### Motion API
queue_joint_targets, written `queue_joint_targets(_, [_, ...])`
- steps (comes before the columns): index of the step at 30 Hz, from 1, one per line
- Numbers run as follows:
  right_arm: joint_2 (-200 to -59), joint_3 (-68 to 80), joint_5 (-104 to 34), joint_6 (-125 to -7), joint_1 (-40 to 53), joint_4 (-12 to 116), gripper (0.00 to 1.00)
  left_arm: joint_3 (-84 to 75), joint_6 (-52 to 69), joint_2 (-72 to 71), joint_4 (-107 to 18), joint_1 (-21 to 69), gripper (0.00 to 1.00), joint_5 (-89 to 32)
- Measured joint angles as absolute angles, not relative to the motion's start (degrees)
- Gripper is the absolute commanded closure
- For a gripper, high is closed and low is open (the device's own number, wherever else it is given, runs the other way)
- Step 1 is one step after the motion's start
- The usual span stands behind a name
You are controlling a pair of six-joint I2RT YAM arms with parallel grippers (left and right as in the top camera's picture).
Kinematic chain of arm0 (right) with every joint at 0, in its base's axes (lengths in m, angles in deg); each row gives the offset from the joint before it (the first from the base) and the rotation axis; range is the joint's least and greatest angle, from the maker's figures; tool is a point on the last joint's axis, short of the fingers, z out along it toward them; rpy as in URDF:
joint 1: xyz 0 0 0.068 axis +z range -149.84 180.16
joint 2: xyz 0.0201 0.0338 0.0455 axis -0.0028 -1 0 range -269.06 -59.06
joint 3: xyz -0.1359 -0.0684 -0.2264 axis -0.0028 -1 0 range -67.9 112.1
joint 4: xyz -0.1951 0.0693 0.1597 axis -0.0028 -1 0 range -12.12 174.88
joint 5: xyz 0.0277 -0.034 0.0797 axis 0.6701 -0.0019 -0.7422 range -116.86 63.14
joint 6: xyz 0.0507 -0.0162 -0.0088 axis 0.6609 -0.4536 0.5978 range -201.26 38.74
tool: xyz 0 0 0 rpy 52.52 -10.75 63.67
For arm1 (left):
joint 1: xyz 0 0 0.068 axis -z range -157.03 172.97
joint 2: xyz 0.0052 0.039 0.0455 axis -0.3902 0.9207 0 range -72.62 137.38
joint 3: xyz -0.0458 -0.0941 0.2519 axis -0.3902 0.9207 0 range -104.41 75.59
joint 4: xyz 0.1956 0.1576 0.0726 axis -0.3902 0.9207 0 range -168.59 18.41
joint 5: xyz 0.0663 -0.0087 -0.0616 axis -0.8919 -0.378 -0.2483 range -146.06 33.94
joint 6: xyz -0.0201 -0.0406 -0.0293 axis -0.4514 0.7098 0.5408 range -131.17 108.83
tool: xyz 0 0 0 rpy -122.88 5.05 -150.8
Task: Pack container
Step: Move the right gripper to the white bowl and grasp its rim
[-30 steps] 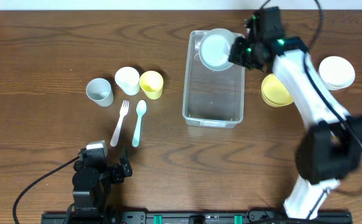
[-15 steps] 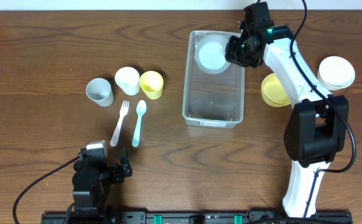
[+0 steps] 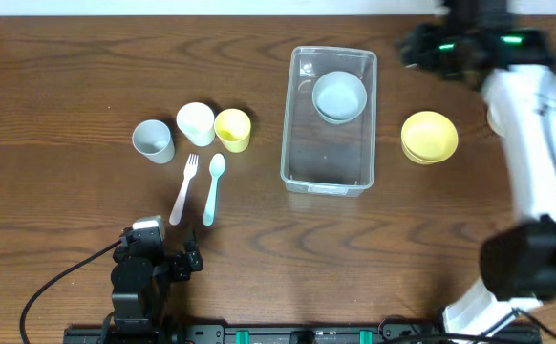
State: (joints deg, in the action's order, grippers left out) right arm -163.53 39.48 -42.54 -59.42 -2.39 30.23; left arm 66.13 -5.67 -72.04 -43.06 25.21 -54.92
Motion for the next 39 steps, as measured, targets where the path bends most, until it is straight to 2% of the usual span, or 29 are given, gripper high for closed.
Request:
queue_joint_targets(4, [-161.8, 40.33, -39.13, -60.05, -12.72, 24.64, 0.45, 66.13, -5.67, -72.04, -43.04, 25.21, 0.02, -54.92])
queue_joint_targets(10, [-166.63, 38.45, -33.38, -60.93, -21.97, 21.53, 0.45, 66.13, -5.67, -72.04, -43.06, 25.21, 0.02, -54.92])
queue_joint_targets(23, [-180.36, 37.31, -24.29, -61.38, -29.62, 21.75, 0.4, 66.13, -5.67, -72.04, -43.04, 25.21, 0.02, -54.92])
queue_joint_targets(32, [-186.92, 37.31, -25.86, -61.56, -29.99, 27.83, 0.48, 66.13, -5.67, -72.04, -43.06, 25.21, 0.02, -54.92])
queue_joint_targets(33, [-187.66, 37.31, -26.1, -61.58, -29.99, 28.39, 0.49, 66.13, -5.67, -72.04, -43.04, 25.21, 0.02, -54.92])
queue_joint_targets(37, [-190.15, 37.31, -27.2, -61.78, -29.99, 30.56, 0.71, 66.13, -5.67, -72.04, -43.04, 25.21, 0.02, -54.94])
queue_joint_targets(39, [-191.29, 37.31, -27.55, -62.15, -29.99, 31.08, 0.96, 66.13, -5.67, -72.04, -43.06, 25.21, 0.02, -54.92])
